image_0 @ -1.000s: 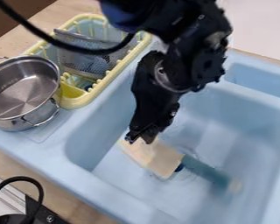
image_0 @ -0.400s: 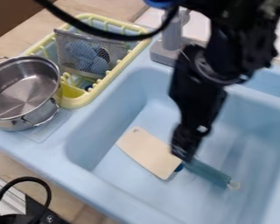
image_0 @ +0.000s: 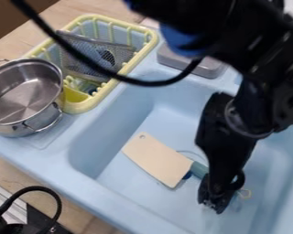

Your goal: Move the cleaver to the metal pot

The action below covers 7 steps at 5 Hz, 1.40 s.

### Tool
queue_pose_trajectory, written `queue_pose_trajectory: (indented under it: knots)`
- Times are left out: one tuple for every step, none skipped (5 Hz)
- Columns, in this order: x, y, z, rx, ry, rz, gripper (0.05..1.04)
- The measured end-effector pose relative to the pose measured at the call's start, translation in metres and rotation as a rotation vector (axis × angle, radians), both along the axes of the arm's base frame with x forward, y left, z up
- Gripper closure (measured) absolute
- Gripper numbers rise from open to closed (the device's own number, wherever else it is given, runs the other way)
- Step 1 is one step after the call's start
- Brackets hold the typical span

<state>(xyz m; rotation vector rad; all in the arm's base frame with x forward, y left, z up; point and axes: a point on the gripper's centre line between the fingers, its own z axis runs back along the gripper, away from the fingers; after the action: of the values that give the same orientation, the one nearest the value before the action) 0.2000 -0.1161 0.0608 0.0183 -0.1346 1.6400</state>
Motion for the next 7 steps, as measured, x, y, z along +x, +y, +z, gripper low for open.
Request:
queue_pose_trajectory:
  knots:
    - [-0.005,0.004,-0.008,-0.001,-0.023,0.003,0.083]
    - [-0.002,0.006,-0.008,-0.031,-0.102,-0.017,0.112]
    - [-0.001,0.005,-0.01,-0.055,-0.118,-0.001,0.362]
    - [0.002,0.001,-0.011,-0.071,-0.142,-0.019,0.653]
    - [0.005,0.0,-0.012,-0.081,-0.135,-0.024,0.849]
    - [0.007,0.0,-0.01,-0.047,-0.099,-0.066,0.874]
    - [0.007,0.0,-0.006,-0.013,-0.094,-0.101,0.874]
